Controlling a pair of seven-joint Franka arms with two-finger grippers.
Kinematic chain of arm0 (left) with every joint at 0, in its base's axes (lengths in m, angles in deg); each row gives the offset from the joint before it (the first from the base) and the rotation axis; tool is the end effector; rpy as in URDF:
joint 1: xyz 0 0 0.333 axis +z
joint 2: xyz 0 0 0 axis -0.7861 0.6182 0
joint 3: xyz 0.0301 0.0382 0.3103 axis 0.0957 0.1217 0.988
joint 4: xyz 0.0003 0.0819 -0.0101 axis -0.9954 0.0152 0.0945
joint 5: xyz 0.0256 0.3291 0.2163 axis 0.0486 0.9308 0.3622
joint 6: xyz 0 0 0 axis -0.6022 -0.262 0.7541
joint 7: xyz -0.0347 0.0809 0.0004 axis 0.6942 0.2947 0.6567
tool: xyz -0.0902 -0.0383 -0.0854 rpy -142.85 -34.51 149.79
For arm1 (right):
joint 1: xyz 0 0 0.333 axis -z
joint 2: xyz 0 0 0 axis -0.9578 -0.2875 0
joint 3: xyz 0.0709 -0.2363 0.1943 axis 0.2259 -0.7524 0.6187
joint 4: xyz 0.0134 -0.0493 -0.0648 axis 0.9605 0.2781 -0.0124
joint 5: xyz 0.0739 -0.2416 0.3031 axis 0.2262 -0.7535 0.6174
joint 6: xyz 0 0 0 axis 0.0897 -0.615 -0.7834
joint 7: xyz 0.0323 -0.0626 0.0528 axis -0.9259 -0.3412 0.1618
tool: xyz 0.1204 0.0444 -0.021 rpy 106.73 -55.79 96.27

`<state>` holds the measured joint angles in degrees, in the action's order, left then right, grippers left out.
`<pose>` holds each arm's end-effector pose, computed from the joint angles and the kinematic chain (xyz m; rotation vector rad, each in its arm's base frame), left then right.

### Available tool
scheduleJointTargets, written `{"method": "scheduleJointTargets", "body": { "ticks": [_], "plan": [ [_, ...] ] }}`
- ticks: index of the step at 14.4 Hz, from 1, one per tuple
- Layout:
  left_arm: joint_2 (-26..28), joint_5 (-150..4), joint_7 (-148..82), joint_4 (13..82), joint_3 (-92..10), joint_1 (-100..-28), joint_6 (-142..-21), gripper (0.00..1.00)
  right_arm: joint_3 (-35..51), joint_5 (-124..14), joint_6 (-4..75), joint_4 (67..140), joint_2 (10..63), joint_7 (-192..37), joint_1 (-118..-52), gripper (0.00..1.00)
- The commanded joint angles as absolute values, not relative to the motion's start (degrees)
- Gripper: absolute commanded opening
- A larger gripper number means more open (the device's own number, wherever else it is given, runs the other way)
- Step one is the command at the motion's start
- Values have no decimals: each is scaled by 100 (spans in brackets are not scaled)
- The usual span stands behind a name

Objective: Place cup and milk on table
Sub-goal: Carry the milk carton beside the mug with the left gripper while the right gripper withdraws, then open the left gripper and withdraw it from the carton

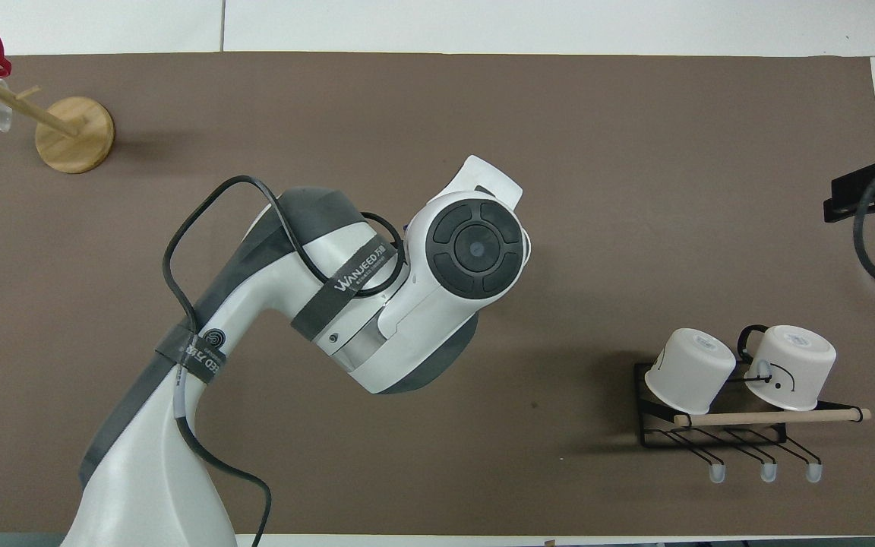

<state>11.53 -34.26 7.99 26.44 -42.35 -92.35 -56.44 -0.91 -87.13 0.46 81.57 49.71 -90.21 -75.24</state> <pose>0.4967 -0.4631 0.4350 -3.0616 -0.1740 -0.3211 0.5524 -0.0020 0.6353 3.1114 -0.1259 -0.0461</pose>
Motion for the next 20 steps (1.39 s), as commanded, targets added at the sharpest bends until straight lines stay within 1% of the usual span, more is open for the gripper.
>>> {"method": "scheduleJointTargets", "body": {
  "ticks": [1,2,4,7,9,11,13,14,17,20],
  "plan": [
    [1237,-3236,876,2673,-4160,-9295,-5805,100,-59,-8762,-56,8067,4932,-8747,-7496,100],
    [1228,-3236,867,2674,-4160,-9304,-5813,100,-59,-8754,-170,8050,4932,-8712,-7496,100],
    [1141,-3254,858,2665,-4169,-9286,-5805,100,-59,-8754,-153,8050,4932,-8703,-7505,100],
    [702,-3297,840,2700,-4168,-9138,-5700,100,-59,-8815,-109,8076,4932,-8554,-7514,100],
    [351,-3298,744,2936,-4169,-8997,-5419,100,-59,-8815,-109,8067,4940,-8553,-7514,100],
    [-71,-3298,437,3462,-4169,-8734,-5409,100,-59,-8806,-118,8076,4940,-8580,-7514,100],
    [-554,-3332,-71,4042,-4177,-8331,-5444,100,-59,-8806,-109,8085,4949,-8597,-7514,100],
    [-739,-3481,-422,4219,-4177,-8067,-5453,100,-59,-8798,-109,8085,4949,-8606,-7514,100],
    [-916,-4542,-1976,4212,-4160,-7005,-5392,100,-50,-8798,-109,8085,4949,-8597,-7514,100],
    [-978,-4853,-3059,3958,-4125,-6274,-5007,100,-50,-8797,-109,8085,4949,-8606,-7514,100]
  ]
}}
